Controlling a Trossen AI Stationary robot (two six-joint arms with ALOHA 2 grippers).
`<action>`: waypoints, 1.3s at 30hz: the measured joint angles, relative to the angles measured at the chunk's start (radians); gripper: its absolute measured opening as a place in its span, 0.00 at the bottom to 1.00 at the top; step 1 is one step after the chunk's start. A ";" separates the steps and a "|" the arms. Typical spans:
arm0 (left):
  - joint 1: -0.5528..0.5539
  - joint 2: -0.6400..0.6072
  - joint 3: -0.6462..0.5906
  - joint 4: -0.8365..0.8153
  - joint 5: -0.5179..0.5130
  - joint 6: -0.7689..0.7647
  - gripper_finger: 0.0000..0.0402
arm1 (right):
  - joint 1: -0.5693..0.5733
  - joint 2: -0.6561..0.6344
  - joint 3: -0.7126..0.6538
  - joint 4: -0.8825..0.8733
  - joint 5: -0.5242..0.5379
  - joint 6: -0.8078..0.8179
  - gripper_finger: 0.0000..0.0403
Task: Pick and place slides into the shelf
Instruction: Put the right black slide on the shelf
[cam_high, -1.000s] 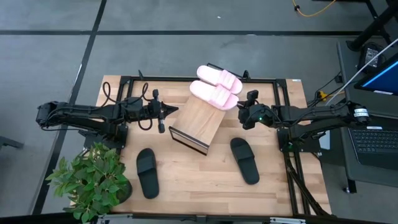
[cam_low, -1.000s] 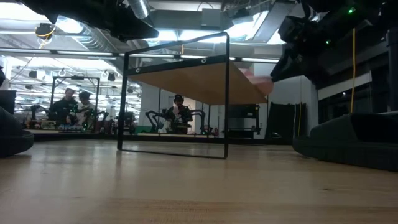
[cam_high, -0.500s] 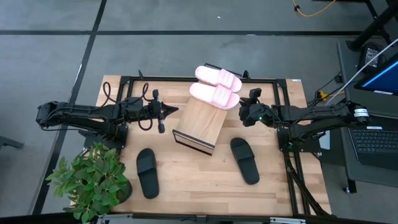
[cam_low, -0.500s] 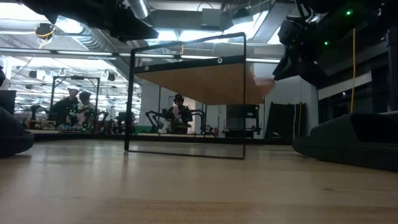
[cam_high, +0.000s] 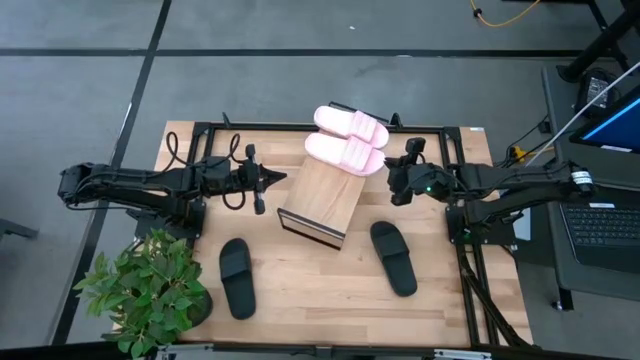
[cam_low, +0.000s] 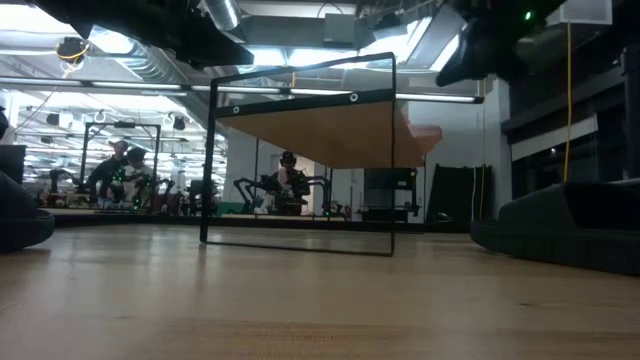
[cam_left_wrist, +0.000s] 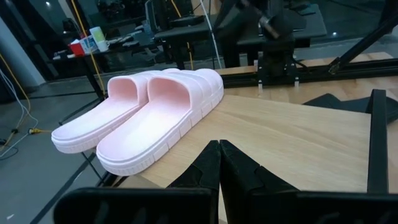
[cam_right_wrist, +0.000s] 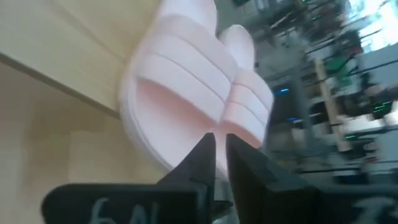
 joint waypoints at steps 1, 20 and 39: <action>0.000 0.000 0.000 0.000 0.000 0.001 0.00 | 0.007 0.000 0.021 -0.035 -0.026 0.050 0.08; -0.001 0.000 0.000 0.007 0.065 0.002 0.00 | 0.333 -0.015 -0.063 -0.065 -0.123 0.541 0.01; -0.001 0.000 0.000 0.005 0.135 -0.005 0.00 | 0.567 -0.003 -0.222 0.046 -0.107 0.901 0.01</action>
